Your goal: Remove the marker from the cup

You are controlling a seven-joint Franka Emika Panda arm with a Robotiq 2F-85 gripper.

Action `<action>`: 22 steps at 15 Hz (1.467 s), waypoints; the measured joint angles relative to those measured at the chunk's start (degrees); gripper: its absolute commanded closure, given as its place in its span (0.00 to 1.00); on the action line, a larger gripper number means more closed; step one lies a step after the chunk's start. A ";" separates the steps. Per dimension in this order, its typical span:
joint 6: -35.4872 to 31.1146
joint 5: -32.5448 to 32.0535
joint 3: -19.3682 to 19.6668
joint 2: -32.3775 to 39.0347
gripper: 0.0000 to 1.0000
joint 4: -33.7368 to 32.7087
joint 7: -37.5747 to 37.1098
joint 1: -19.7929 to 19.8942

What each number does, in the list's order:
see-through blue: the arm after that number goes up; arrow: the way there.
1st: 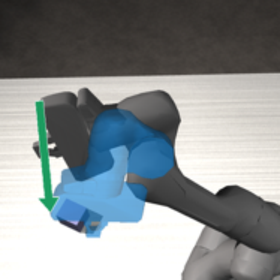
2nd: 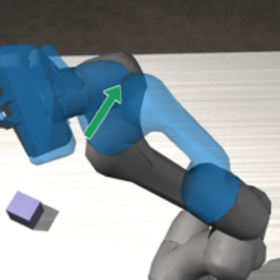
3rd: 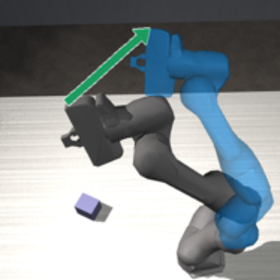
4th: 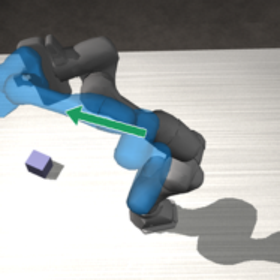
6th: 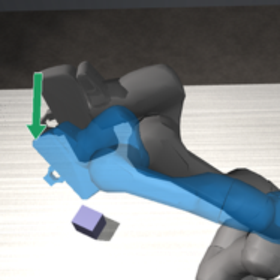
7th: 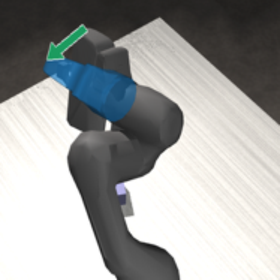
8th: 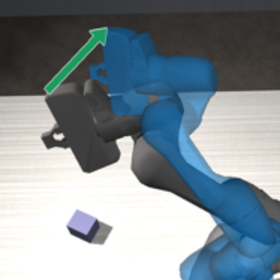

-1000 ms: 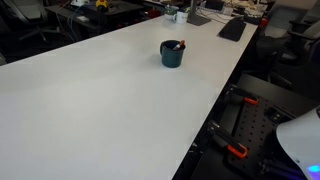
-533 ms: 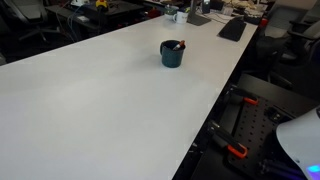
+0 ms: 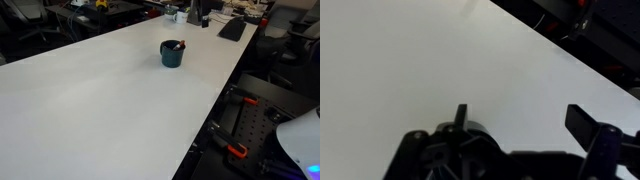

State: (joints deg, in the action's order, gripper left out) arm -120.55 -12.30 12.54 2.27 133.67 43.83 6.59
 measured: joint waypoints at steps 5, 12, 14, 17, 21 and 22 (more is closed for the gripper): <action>0.00 -0.01 -0.15 0.05 0.00 -0.21 0.01 0.24; -11.58 0.51 -2.72 2.46 0.00 -0.29 0.05 0.43; -14.91 0.89 -3.53 3.92 0.00 -0.40 0.05 0.43; -16.47 2.30 -4.20 6.45 0.11 -1.10 0.05 0.66; -16.48 3.24 -4.53 9.99 0.12 -2.82 0.05 1.91; -16.48 3.27 -4.54 10.71 0.14 -3.26 0.05 2.30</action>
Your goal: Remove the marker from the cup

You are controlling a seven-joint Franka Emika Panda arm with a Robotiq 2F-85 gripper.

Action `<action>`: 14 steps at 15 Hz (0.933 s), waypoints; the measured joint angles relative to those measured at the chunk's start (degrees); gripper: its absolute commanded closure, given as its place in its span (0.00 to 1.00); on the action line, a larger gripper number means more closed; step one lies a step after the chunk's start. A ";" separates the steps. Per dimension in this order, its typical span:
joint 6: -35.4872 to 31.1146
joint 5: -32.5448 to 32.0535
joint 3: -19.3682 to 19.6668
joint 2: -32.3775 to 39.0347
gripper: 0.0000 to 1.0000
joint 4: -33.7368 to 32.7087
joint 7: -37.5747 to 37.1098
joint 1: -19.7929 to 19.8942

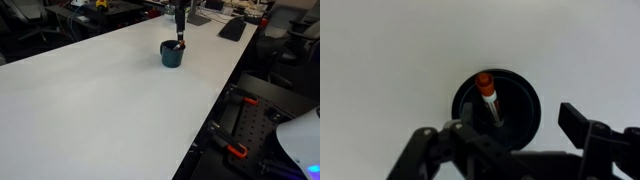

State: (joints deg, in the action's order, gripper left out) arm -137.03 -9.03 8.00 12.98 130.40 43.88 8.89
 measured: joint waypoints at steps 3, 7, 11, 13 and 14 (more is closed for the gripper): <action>0.00 0.00 -0.03 1.79 0.16 -1.23 0.00 1.17; 0.00 0.00 -0.12 3.32 0.18 -2.10 0.00 2.06; 0.01 0.00 -0.32 4.45 0.27 -2.13 0.00 2.65; 0.02 0.00 -0.58 5.00 0.42 -2.13 0.01 3.02; 0.03 0.00 -0.79 5.21 0.56 -2.13 0.02 3.27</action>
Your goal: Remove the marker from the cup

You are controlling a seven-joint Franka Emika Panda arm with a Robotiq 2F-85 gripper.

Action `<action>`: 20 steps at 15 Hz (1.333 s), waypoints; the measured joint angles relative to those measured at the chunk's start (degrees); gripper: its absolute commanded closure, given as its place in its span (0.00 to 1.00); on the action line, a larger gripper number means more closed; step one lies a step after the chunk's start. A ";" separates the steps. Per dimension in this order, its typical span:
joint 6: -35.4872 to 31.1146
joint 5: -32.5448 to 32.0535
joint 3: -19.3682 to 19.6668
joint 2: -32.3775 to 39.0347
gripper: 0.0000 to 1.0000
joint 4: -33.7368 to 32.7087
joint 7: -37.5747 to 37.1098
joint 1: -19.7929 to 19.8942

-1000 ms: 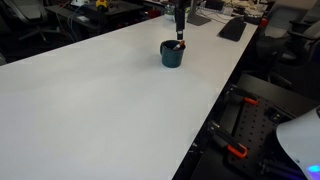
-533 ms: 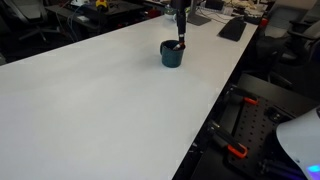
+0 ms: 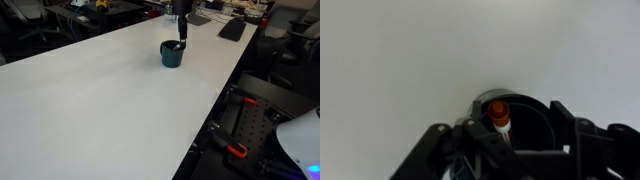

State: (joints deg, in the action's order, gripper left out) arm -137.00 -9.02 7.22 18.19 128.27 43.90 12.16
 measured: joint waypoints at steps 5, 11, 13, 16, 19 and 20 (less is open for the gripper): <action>0.13 0.00 -0.35 0.16 0.89 -0.02 2.21 1.05; 0.85 1.19 -0.66 -1.74 0.95 2.34 8.35 2.16; 1.45 1.44 -0.65 -2.37 0.95 3.04 8.59 2.32; 2.69 2.03 -0.67 -3.73 0.95 3.44 8.54 2.20; 3.66 2.04 -0.68 -6.08 0.95 3.86 7.66 1.51; 3.93 2.06 -0.69 -7.09 0.95 4.12 7.40 1.19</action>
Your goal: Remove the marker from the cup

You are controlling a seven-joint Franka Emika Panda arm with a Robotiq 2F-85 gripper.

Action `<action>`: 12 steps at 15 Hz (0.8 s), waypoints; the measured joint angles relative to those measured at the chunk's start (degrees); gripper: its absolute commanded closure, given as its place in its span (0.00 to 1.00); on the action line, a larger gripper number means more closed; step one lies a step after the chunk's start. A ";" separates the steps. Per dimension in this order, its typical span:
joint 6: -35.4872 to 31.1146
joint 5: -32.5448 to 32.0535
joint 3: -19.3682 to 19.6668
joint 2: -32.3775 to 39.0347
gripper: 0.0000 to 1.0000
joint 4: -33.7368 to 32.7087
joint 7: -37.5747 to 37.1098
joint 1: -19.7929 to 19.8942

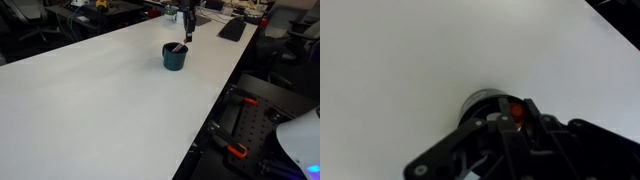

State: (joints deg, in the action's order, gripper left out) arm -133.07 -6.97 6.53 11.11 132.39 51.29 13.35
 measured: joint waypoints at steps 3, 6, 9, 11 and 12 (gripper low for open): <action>0.70 0.18 -0.05 -3.90 0.95 1.63 -0.03 -1.12; 1.34 0.18 -0.07 -8.76 0.95 4.11 -0.28 -2.55; 2.70 0.18 -0.09 -13.99 0.95 6.35 -1.57 -4.26; 3.79 0.18 -0.10 -17.18 0.95 7.79 -1.92 -5.46; 3.94 0.39 -0.10 -18.49 0.95 8.68 -1.93 -6.08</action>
State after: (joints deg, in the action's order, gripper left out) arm -129.13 -6.57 6.42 -7.39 141.07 49.36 7.27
